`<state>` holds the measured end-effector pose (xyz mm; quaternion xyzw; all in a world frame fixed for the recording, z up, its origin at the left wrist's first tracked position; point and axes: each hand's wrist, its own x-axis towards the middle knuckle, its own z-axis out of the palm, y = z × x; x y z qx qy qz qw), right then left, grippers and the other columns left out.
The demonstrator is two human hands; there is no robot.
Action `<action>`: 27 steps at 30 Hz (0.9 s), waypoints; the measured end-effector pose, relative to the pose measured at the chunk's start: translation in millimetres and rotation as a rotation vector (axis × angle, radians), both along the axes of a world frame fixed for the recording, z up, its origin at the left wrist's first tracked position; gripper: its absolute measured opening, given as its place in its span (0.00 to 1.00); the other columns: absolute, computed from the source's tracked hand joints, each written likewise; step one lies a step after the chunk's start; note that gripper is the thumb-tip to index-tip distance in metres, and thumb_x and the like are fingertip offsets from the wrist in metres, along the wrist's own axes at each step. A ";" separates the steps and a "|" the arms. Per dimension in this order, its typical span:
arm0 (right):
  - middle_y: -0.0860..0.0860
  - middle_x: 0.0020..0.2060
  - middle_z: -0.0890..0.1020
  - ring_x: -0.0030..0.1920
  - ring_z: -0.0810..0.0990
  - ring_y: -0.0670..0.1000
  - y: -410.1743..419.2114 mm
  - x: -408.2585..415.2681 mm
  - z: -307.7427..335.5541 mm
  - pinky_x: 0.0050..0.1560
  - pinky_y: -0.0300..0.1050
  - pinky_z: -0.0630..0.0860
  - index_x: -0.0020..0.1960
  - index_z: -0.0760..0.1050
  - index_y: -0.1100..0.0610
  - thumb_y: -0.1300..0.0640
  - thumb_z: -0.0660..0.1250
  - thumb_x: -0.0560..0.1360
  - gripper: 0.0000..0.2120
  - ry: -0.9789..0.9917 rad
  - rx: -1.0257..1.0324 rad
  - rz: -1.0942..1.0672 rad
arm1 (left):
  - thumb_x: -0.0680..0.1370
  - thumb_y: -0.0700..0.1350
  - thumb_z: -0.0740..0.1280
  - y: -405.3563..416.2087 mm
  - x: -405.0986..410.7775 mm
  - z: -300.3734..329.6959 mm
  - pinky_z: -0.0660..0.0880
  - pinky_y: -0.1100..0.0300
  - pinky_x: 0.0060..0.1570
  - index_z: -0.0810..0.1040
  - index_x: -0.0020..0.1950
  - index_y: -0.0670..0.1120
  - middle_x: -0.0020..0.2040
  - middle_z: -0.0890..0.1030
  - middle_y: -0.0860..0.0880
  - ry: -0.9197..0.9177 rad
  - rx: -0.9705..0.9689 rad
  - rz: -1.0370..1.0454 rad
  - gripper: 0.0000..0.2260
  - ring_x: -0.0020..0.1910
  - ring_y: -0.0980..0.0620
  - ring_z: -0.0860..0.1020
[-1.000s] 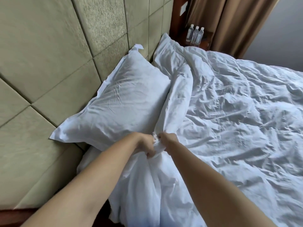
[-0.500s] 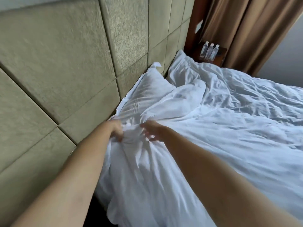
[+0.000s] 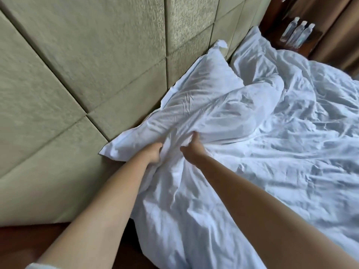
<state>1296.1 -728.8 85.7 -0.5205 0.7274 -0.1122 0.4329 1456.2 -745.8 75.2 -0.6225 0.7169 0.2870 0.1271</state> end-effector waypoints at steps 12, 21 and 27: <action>0.57 0.46 0.79 0.46 0.80 0.58 -12.7 -15.6 48.5 0.45 0.49 0.75 0.56 0.72 0.59 0.58 0.62 0.75 0.11 0.165 -0.086 0.234 | 0.66 0.28 0.57 -9.6 -18.6 78.8 0.70 0.58 0.33 0.65 0.29 0.45 0.31 0.68 0.46 0.248 0.022 0.289 0.13 0.33 0.48 0.69; 0.56 0.61 0.77 0.61 0.74 0.58 -60.3 45.7 65.5 0.55 0.46 0.69 0.62 0.71 0.57 0.58 0.58 0.78 0.13 0.053 -0.329 0.277 | 0.72 0.35 0.61 -24.5 23.8 77.5 0.74 0.55 0.46 0.80 0.48 0.41 0.51 0.80 0.38 0.076 -0.508 0.541 0.10 0.52 0.39 0.78; 0.53 0.73 0.65 0.70 0.68 0.56 -27.3 7.5 8.9 0.65 0.44 0.66 0.73 0.63 0.55 0.63 0.60 0.74 0.27 0.158 -0.140 0.418 | 0.74 0.38 0.64 16.9 13.3 17.7 0.65 0.51 0.67 0.57 0.76 0.49 0.76 0.51 0.43 0.020 -0.235 0.389 0.32 0.74 0.43 0.55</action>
